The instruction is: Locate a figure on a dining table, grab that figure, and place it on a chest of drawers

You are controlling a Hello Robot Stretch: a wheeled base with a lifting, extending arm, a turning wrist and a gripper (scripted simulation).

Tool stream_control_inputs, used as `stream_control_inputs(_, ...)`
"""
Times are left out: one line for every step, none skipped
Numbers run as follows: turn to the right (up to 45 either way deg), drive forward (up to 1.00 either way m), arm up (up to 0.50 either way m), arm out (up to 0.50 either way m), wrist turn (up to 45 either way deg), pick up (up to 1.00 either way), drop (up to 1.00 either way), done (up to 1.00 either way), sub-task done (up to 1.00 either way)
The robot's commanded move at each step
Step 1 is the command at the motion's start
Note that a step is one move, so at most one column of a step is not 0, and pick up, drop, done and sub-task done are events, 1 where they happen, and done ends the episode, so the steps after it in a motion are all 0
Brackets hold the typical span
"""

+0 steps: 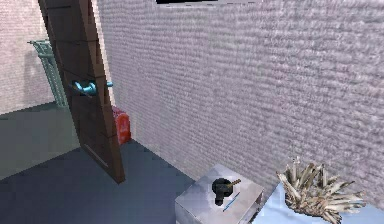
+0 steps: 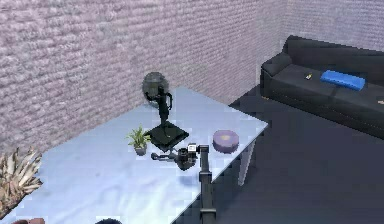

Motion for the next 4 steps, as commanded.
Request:
stream_control_inputs(0.0,0.00,0.00,0.00,0.0,1.00,0.00,0.00,0.00)
stream_control_inputs(0.0,0.00,0.10,0.00,0.0,0.00,0.00,0.00,0.00)
stream_control_inputs(0.0,0.00,0.36,0.00,0.0,0.00,0.00,0.00,0.00)
stream_control_inputs(0.0,0.00,0.00,0.00,-45.0,0.00,0.00,0.00,0.00)
